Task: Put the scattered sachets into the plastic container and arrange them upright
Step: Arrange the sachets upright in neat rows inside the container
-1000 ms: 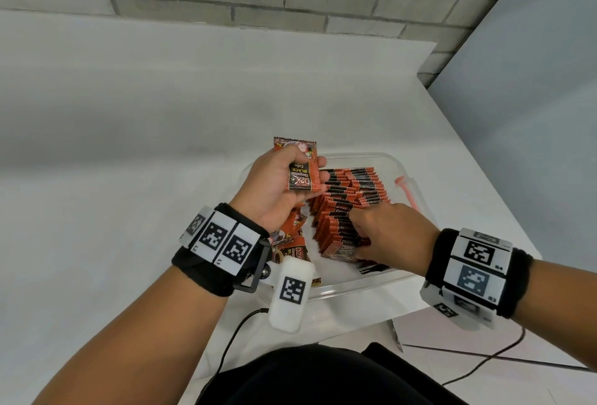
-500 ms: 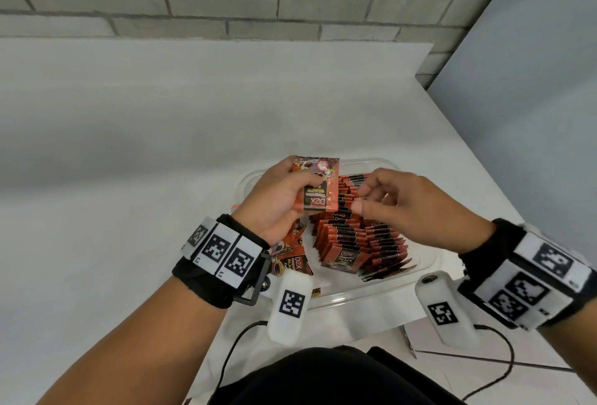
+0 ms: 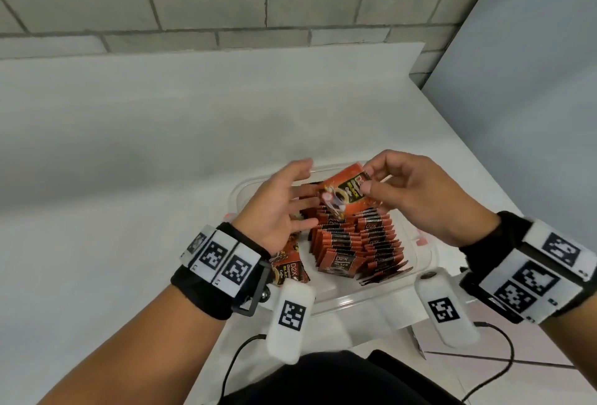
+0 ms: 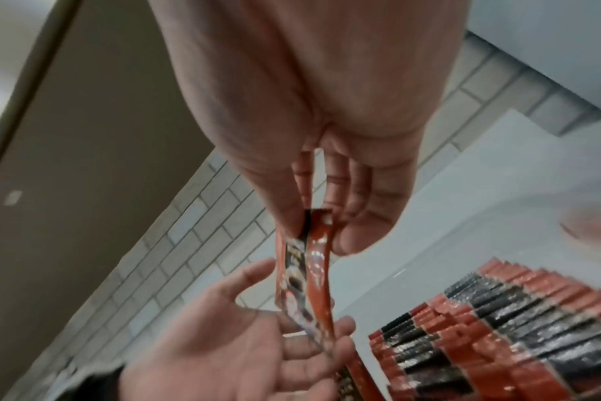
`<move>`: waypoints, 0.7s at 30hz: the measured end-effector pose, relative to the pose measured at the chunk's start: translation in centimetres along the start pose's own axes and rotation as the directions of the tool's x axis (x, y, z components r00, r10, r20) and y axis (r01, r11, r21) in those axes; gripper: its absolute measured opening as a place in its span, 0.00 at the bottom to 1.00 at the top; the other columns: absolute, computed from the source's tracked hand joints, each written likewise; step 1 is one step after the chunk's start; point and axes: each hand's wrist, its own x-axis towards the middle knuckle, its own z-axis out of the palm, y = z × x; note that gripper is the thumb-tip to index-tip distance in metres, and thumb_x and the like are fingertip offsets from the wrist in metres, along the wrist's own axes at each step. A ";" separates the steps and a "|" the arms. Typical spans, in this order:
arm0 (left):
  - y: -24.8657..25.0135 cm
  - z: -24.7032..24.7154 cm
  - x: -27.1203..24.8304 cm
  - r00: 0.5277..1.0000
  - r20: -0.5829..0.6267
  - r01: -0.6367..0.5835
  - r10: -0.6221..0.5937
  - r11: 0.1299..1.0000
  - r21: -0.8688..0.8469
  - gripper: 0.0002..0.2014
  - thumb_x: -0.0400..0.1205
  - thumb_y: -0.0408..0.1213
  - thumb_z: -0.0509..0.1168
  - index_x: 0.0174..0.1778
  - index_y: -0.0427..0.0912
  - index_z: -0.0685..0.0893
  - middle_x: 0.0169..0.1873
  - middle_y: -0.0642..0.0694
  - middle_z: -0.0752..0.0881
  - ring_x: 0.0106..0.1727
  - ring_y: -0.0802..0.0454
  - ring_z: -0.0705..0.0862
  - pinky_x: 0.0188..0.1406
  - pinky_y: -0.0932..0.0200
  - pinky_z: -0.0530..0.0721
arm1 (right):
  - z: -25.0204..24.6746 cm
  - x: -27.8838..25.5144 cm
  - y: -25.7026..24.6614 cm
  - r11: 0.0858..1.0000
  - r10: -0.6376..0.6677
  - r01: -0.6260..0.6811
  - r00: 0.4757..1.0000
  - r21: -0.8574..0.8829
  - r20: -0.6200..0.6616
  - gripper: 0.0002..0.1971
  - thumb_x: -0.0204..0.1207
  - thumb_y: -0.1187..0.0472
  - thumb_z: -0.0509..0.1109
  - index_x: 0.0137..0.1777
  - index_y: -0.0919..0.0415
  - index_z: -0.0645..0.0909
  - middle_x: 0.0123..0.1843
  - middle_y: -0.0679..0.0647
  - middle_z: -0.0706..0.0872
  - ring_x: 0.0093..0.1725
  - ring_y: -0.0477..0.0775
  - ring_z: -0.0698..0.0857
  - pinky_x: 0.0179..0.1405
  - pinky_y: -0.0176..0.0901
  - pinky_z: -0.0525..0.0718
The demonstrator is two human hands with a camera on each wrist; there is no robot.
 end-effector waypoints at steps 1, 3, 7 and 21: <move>0.2 -0.2 0.1 0.999 -0.031 0.044 -0.045 0.998 -0.040 0.19 0.80 0.50 0.65 0.63 0.44 0.78 0.55 0.42 0.83 0.58 0.45 0.82 0.59 0.41 0.80 | -0.1 -0.4 0.2 0.994 -0.021 0.027 0.998 -0.104 0.056 0.02 0.76 0.62 0.72 0.45 0.55 0.82 0.40 0.51 0.87 0.34 0.43 0.84 0.33 0.33 0.80; 0.4 -0.4 0.2 0.994 -0.055 0.093 -0.097 0.993 -0.071 0.24 0.81 0.50 0.64 0.70 0.44 0.73 0.61 0.38 0.77 0.68 0.38 0.75 0.67 0.34 0.75 | 0.2 -1.1 0.8 0.935 -0.048 0.116 0.978 -0.335 0.205 0.02 0.77 0.60 0.72 0.44 0.52 0.82 0.39 0.45 0.85 0.34 0.36 0.81 0.35 0.26 0.74; 0.2 0.3 0.2 0.991 -0.036 0.125 -0.126 0.991 -0.038 0.28 0.82 0.50 0.62 0.77 0.44 0.68 0.72 0.35 0.69 0.76 0.33 0.66 0.70 0.33 0.69 | 2.5 -2.0 2.2 0.771 0.011 0.244 0.919 -0.588 0.395 0.03 0.78 0.60 0.70 0.46 0.51 0.80 0.38 0.43 0.84 0.36 0.40 0.80 0.38 0.28 0.73; -0.4 1.0 0.5 0.965 0.014 0.261 -0.262 0.953 -0.152 0.29 0.84 0.52 0.58 0.78 0.41 0.63 0.73 0.33 0.73 0.66 0.38 0.79 0.66 0.39 0.72 | 5.3 -0.7 1.9 0.271 0.175 0.410 0.869 -0.871 0.463 0.05 0.78 0.66 0.61 0.41 0.58 0.74 0.40 0.55 0.82 0.35 0.57 0.77 0.33 0.44 0.80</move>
